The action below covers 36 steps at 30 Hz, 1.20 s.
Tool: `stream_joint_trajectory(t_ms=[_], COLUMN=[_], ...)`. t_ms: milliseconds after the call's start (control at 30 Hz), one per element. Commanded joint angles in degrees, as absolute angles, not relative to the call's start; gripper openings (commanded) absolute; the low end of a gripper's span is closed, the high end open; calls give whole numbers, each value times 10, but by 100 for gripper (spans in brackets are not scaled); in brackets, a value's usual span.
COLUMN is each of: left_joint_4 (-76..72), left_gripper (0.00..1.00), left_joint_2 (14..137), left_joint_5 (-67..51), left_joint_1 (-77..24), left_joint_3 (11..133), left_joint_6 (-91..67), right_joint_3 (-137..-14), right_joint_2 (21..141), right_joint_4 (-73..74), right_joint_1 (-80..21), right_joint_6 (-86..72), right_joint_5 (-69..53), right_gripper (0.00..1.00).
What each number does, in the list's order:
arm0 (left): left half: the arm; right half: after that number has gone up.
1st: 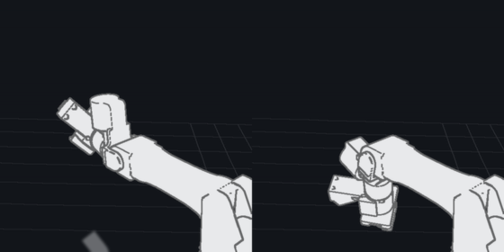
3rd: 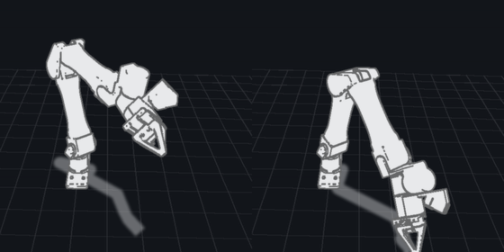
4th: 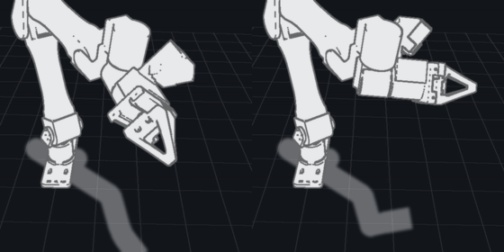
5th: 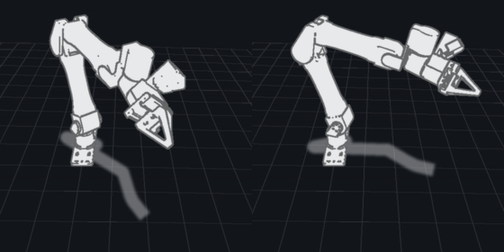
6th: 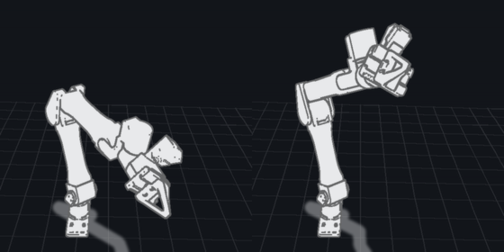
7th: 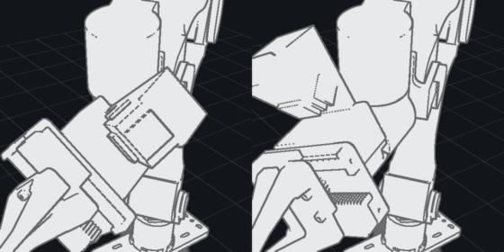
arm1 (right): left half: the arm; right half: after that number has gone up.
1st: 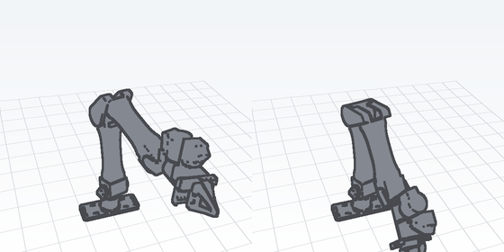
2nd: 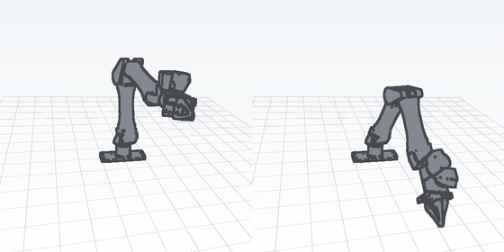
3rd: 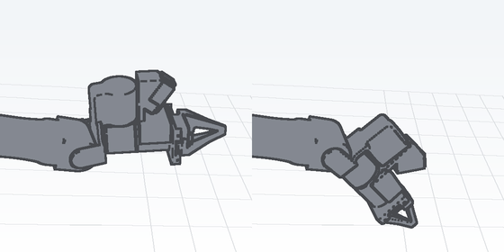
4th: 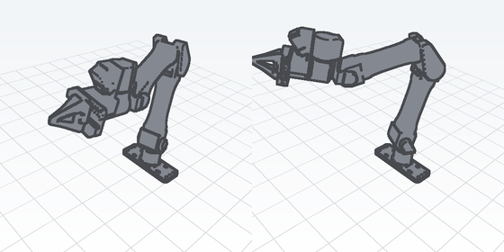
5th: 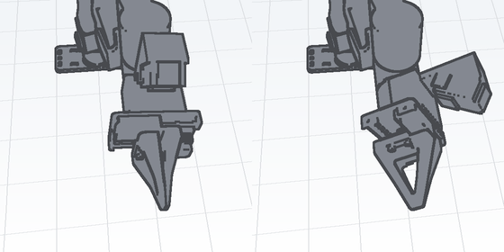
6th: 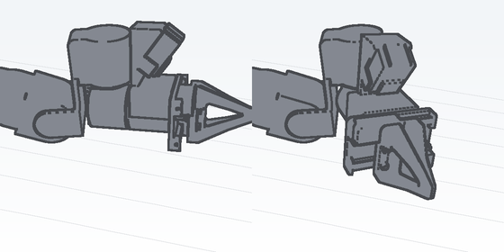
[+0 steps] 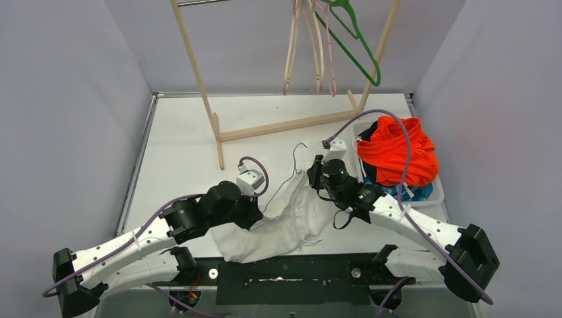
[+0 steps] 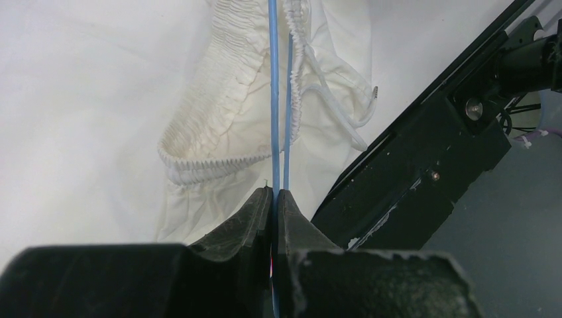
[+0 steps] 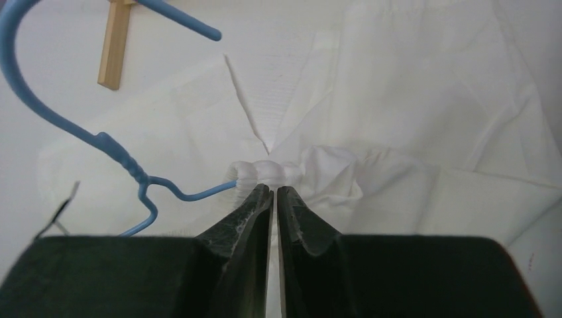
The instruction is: Remove the shorts from the hanger
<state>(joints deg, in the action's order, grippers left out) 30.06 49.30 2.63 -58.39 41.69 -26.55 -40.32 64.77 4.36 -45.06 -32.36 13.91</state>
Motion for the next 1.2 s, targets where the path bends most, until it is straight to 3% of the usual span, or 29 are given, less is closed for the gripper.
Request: stream_joint_trajectory(t_ms=[0, 133, 267, 433, 567, 800, 900, 1033, 1167], left_joint_4=[286, 290, 290, 289, 284, 281, 287, 309, 337], left_gripper=[0, 0, 0, 0, 0, 0, 0, 0, 0], left_joint_2=[469, 456, 456, 462, 462, 461, 458, 450, 432], left_joint_5=[38, 39, 38, 42, 43, 45, 46, 56, 89], left_joint_1=[-584, -583, -584, -584, -583, -584, -584, -584, -583], left_joint_3=[447, 451, 451, 451, 451, 450, 451, 459, 474], left_joint_6=[-268, -270, -272, -271, -272, -276, -277, -277, -284], right_joint_3=[-396, -400, -406, -379, -396, -411, -407, -409, -403], right_joint_2=[640, 642, 627, 604, 641, 713, 720, 711, 684], right_joint_4=[22, 52, 41, -37, -9, -19, -33, -7, 33], right_joint_1=[-428, -406, -396, -396, -396, -396, -394, -393, -387], right_joint_6=[-337, -348, -344, -322, -320, -328, -350, -366, -376], right_joint_5=[174, 169, 96, -17, -20, -13, 5, 67, 126], right_gripper=[10, 12, 29, 65, 70, 64, 48, 18, 10])
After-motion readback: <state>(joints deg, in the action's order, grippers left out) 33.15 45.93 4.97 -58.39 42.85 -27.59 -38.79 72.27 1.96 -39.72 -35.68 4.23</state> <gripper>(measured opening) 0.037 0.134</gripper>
